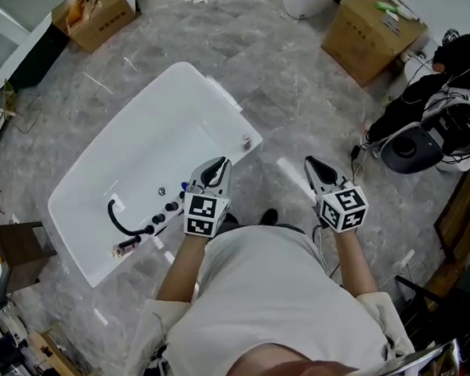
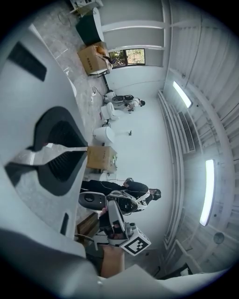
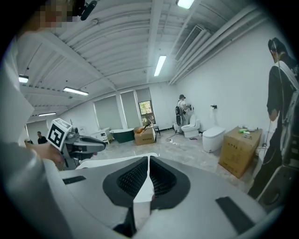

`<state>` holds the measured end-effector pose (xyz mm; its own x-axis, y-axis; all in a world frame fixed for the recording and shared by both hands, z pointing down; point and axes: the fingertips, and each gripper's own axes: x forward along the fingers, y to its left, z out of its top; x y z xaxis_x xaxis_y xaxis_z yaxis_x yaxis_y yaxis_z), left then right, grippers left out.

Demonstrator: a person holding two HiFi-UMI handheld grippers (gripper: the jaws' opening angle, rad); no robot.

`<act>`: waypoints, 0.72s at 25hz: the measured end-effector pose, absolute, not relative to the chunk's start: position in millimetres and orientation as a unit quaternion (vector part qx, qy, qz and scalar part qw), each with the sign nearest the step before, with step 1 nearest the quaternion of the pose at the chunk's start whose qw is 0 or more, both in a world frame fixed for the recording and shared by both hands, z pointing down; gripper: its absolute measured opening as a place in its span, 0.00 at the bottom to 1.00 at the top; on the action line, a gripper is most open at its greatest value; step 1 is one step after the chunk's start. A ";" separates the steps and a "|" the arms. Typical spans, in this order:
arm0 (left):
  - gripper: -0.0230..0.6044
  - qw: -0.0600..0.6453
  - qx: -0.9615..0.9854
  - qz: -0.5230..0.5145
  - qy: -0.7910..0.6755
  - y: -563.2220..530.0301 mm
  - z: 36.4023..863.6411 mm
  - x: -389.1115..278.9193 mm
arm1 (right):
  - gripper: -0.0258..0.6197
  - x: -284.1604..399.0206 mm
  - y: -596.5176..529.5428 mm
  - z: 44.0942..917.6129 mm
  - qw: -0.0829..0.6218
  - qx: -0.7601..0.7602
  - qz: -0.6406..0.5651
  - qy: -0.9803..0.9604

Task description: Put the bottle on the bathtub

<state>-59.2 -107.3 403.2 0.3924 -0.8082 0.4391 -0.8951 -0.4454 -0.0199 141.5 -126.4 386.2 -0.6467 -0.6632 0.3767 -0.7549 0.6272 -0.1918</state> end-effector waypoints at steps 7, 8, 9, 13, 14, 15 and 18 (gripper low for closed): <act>0.05 0.111 0.838 0.182 -0.502 -92.5 396.4 -78.2 | 0.09 117.7 -112.4 374.9 0.143 0.404 0.136 -0.893; 0.05 0.112 0.839 0.178 -0.501 -91.3 394.6 -80.3 | 0.09 114.0 -111.6 373.2 0.142 0.404 0.133 -0.894; 0.05 0.112 0.841 0.174 -0.500 -90.6 392.5 -82.0 | 0.09 110.7 -111.2 371.5 0.142 0.405 0.129 -0.894; 0.05 0.108 0.847 0.167 -0.493 -90.6 385.1 -87.3 | 0.09 100.5 -110.4 366.4 0.156 0.411 0.094 -0.893; 0.05 0.107 0.848 0.166 -0.492 -90.9 383.7 -89.6 | 0.09 97.7 -109.9 366.2 0.161 0.410 0.087 -0.893; 0.05 0.106 0.848 0.165 -0.492 -91.3 383.0 -92.5 | 0.09 95.1 -109.6 366.5 0.164 0.410 0.084 -0.893; 0.05 0.105 0.848 0.164 -0.493 -92.5 384.4 -101.0 | 0.09 91.3 -110.1 366.7 0.162 0.413 0.085 -0.892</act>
